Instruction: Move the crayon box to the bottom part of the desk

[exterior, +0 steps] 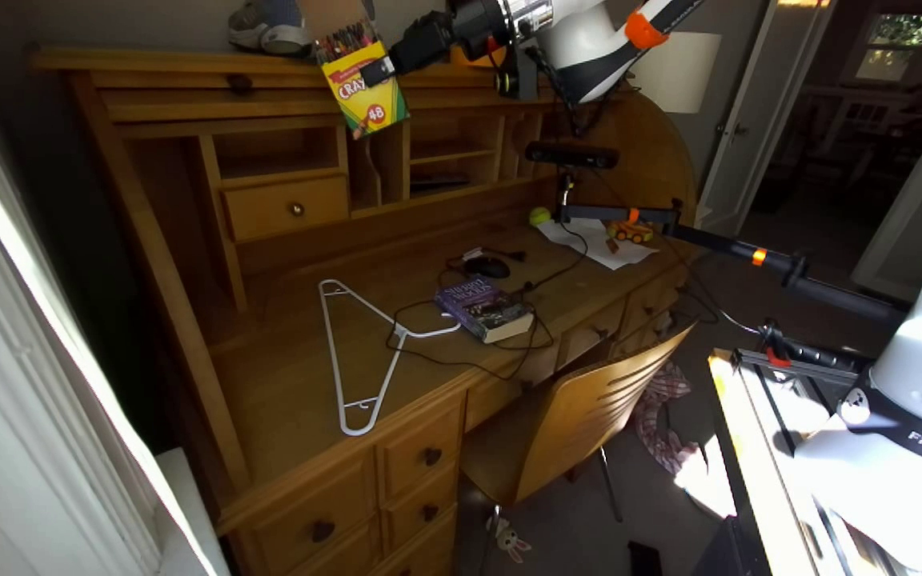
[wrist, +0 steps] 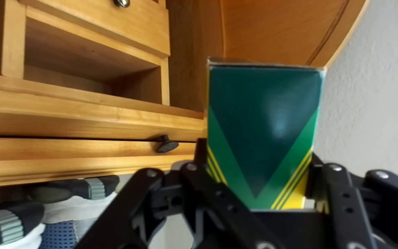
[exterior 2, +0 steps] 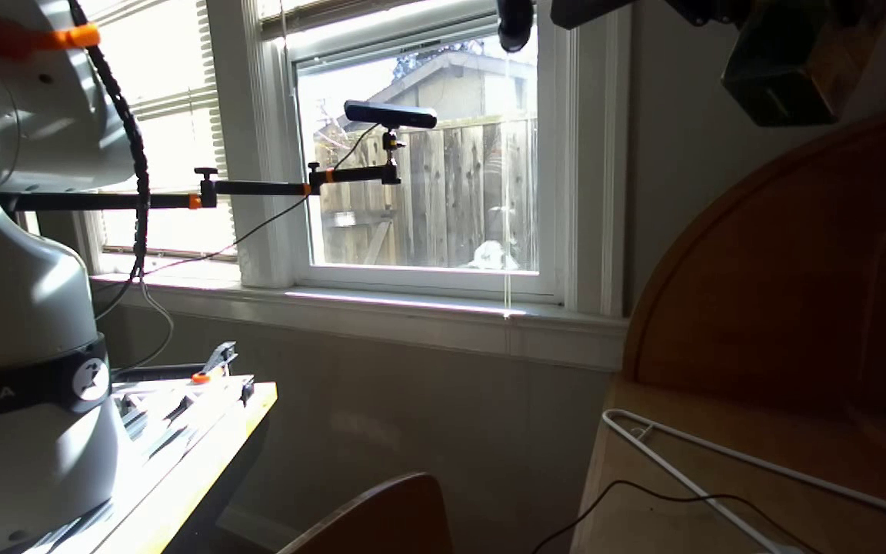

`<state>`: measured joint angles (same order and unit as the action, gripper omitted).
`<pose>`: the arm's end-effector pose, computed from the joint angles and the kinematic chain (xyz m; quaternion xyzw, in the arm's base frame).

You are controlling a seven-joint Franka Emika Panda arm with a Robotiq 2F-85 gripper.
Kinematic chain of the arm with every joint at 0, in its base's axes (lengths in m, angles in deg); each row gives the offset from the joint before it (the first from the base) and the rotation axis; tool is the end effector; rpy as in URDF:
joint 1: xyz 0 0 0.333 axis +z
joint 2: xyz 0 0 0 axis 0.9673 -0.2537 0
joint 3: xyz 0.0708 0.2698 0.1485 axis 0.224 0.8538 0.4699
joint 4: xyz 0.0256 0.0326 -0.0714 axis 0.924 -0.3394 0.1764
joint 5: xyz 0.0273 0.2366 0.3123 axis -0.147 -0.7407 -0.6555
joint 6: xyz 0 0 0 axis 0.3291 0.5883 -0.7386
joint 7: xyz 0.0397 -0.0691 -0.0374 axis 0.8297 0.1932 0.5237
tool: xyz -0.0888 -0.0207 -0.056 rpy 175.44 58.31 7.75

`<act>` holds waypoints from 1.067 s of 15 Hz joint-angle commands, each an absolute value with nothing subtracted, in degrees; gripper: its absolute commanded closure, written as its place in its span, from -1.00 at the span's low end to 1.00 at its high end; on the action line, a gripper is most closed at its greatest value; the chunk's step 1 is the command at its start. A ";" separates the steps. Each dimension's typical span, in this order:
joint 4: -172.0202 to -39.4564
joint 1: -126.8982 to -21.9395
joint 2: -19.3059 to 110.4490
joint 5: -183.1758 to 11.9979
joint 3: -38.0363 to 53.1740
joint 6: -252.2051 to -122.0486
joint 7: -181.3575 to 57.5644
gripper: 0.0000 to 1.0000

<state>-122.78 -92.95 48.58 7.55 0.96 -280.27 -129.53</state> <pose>0.5246 -0.1161 0.4618 -0.8371 -0.1716 -0.5033 0.1288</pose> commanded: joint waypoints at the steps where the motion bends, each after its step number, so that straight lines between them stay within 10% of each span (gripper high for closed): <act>1: -123.63 -93.10 44.85 -3.58 1.50 -283.31 -114.41 0.31; 2: -123.13 -92.80 46.65 1.79 1.44 -280.94 -121.52 0.31; 3: -123.15 -92.78 45.88 0.87 1.52 -280.97 -120.09 -0.19; 7: -123.12 -92.79 45.67 1.01 1.49 -280.97 -120.19 -0.19; 8: -123.10 -92.80 45.71 1.01 1.48 -280.97 -120.20 0.31; 16: -123.54 -93.90 33.77 -14.55 3.80 -286.67 -101.49 0.31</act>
